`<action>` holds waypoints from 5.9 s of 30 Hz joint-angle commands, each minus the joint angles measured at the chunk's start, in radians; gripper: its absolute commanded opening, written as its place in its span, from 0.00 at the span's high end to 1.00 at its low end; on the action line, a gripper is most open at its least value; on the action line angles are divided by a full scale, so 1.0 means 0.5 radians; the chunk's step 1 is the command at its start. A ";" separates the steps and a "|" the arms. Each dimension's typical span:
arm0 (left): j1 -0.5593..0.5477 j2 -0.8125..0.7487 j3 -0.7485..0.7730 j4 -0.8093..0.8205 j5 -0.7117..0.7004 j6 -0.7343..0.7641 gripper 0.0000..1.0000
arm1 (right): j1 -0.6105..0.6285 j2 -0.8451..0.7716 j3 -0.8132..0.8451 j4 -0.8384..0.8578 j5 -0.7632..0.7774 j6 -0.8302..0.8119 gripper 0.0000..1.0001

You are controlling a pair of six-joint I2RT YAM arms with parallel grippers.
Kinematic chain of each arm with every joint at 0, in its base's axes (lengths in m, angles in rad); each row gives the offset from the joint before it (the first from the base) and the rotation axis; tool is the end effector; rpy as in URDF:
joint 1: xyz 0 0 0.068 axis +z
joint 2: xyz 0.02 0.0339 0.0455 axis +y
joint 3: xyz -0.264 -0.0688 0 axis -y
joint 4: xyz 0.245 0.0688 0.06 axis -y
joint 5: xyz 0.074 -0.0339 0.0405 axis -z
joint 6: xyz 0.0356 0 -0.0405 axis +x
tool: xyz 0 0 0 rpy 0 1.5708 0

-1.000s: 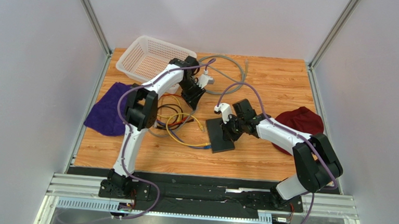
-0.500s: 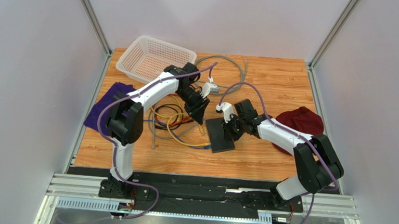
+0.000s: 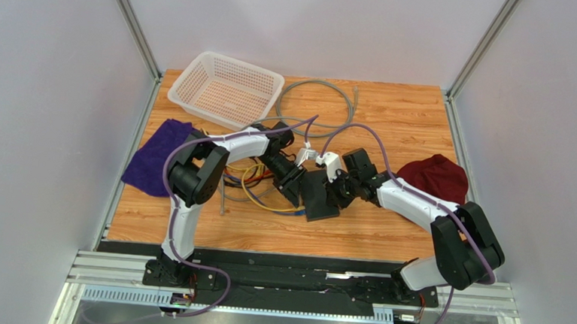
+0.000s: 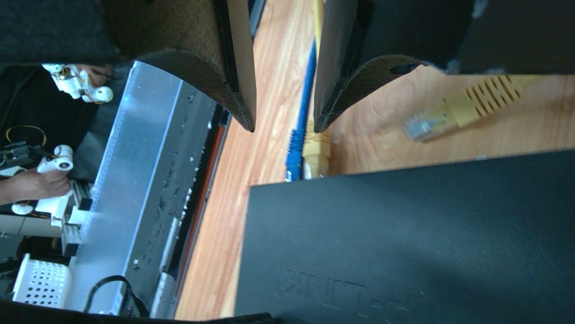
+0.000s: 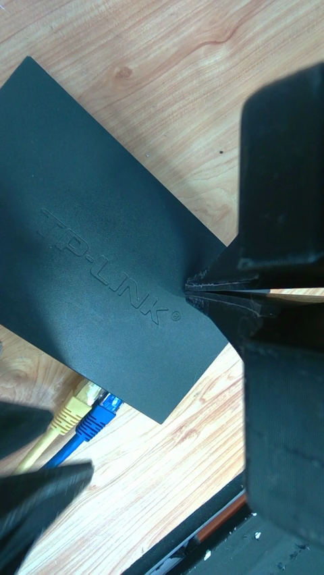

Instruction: Pull the plug from the switch port

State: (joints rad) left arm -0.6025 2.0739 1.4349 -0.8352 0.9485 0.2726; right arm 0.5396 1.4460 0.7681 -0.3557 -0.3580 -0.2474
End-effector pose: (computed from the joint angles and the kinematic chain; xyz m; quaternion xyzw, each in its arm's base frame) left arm 0.3040 -0.2442 0.1525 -0.3965 -0.7955 0.4570 0.0325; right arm 0.2257 0.1497 0.1763 -0.4074 0.8581 0.2078 0.2334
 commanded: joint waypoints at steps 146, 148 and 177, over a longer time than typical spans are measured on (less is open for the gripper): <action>0.217 0.347 1.548 -1.109 -0.272 0.557 0.53 | -0.042 0.029 -0.014 -0.028 0.041 0.004 0.96; 0.211 0.277 1.399 -1.048 -0.131 0.517 0.53 | -0.042 0.026 -0.024 -0.034 0.035 0.007 0.96; -0.093 0.178 0.468 -0.363 -0.053 0.093 0.59 | -0.045 0.013 -0.042 -0.016 0.063 0.019 0.96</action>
State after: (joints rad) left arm -0.6426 2.1506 1.6287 -0.9970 0.8761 0.3004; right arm 0.5182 1.4330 0.7559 -0.3492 -0.3492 -0.2329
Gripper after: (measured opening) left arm 0.421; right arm 0.043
